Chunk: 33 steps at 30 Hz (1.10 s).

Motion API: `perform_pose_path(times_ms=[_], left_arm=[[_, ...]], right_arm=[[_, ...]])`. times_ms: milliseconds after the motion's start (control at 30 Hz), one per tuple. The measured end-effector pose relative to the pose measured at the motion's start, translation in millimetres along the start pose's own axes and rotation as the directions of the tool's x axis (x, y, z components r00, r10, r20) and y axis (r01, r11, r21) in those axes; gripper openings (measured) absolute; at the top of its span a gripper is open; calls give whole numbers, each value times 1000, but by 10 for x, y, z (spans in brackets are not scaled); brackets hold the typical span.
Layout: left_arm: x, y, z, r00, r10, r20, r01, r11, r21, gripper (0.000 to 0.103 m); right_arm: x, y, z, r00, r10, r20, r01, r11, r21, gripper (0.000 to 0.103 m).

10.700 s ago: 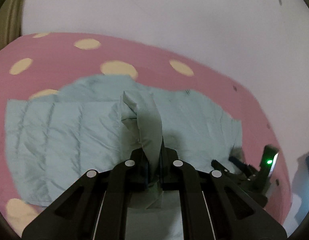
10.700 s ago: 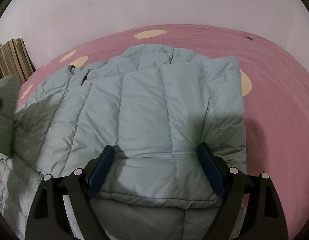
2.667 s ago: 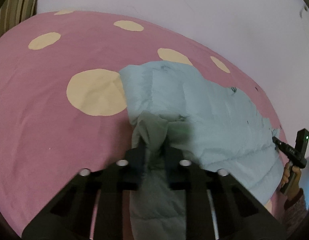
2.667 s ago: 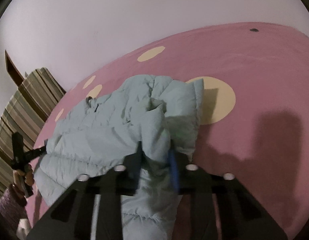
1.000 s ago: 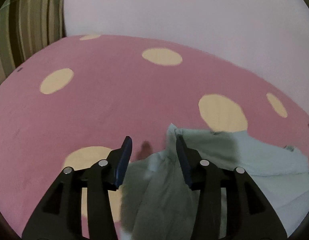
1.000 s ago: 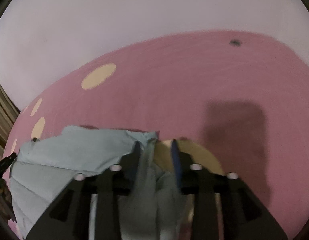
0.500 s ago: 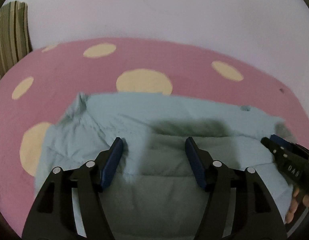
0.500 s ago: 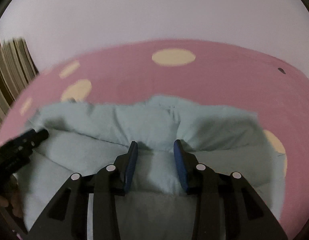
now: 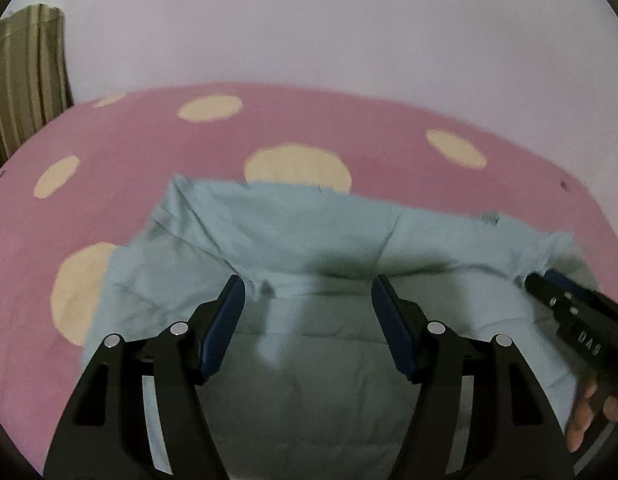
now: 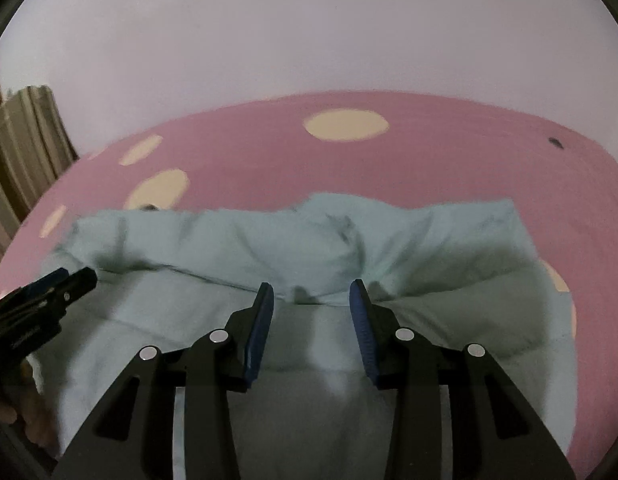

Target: Fold large clothes

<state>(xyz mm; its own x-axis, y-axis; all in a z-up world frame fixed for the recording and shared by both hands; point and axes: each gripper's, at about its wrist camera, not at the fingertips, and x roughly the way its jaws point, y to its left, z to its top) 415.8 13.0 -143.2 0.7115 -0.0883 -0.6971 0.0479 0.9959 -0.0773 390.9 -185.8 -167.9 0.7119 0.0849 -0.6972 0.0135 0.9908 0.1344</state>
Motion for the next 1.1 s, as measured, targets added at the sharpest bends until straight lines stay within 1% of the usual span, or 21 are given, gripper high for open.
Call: perform_pose_path(times_ms=[67, 133, 200, 267, 333, 367, 400, 467, 533, 567, 633, 667, 733, 800, 833, 900, 967, 1000, 1033, 1067, 1100], left_arm=[[-2, 27, -14, 1000, 18, 9, -18, 1000, 9, 66], [163, 69, -71, 999, 27, -47, -27, 1000, 6, 66], [306, 125, -132, 998, 12, -69, -13, 1000, -12, 66], [387, 125, -168, 997, 14, -69, -14, 1000, -4, 67], [357, 103, -117, 997, 27, -74, -26, 1000, 9, 67], [311, 107, -90, 997, 20, -75, -20, 1000, 10, 67], [240, 135, -66, 997, 8, -79, -7, 1000, 9, 67], [91, 251, -62, 998, -4, -69, 3, 1000, -14, 67], [-75, 412, -94, 999, 0, -42, -2, 999, -46, 67], [-129, 523, -121, 999, 12, -32, -15, 998, -65, 67], [-114, 671, -184, 998, 39, -46, -42, 996, -81, 67], [-18, 739, -230, 996, 55, -76, -61, 995, -82, 67], [88, 774, -283, 994, 56, -98, -64, 995, -77, 70], [132, 750, -294, 992, 73, -100, -80, 995, -60, 70], [84, 746, -277, 993, 77, -94, -83, 995, -63, 70], [-53, 769, -254, 994, 58, -94, -66, 994, -85, 70], [-235, 819, -281, 995, 37, -89, -47, 993, -112, 70], [-353, 876, -312, 996, 28, -79, -38, 991, -132, 70], [-426, 916, -346, 997, 24, -74, -34, 989, -144, 72], [-525, 990, -400, 997, 19, -68, -30, 985, -167, 75], [-629, 1074, -479, 998, 7, -64, -20, 980, -200, 76]], right_arm=[[-16, 116, -8, 1000, 17, -1, -17, 999, -32, 40], [69, 243, -56, 1000, 2, -18, -4, 997, -82, 41], [223, 266, -121, 999, -9, -47, 4, 995, -102, 43], [342, 215, -171, 998, 6, -62, -11, 997, -78, 44], [306, 189, -124, 997, 25, -70, -29, 998, -58, 44], [249, 164, -96, 997, 40, -67, -43, 998, -43, 45], [161, 109, -67, 996, 59, -63, -60, 998, -21, 45], [-62, -83, -42, 998, 54, -29, -53, 998, 20, 46], [-234, -302, -60, 1000, 18, -4, -18, 998, 58, 50], [-314, -465, -82, 1000, -25, 3, 25, 996, 83, 50], [-323, -670, -139, 996, -90, -13, 90, 991, 99, 51], [-238, -783, -197, 993, -110, -48, 115, 988, 106, 51], [-61, -868, -298, 994, -70, -87, 79, 991, 105, 51], [-20, -854, -331, 995, -71, -69, 77, 993, 87, 51], [-54, -827, -320, 995, -80, -63, 85, 993, 78, 51], [-210, -794, -291, 995, -86, -50, 89, 993, 73, 52], [-404, -813, -317, 997, -71, -31, 74, 994, 86, 57], [-568, -855, -370, 998, -67, -14, 68, 992, 102, 62], [-639, -902, -401, 998, -64, -5, 64, 991, 113, 66], [-777, -966, -481, 998, -58, 2, 58, 989, 136, 67], [-848, -1005, -533, 999, -54, -2, 54, 987, 150, 69]])
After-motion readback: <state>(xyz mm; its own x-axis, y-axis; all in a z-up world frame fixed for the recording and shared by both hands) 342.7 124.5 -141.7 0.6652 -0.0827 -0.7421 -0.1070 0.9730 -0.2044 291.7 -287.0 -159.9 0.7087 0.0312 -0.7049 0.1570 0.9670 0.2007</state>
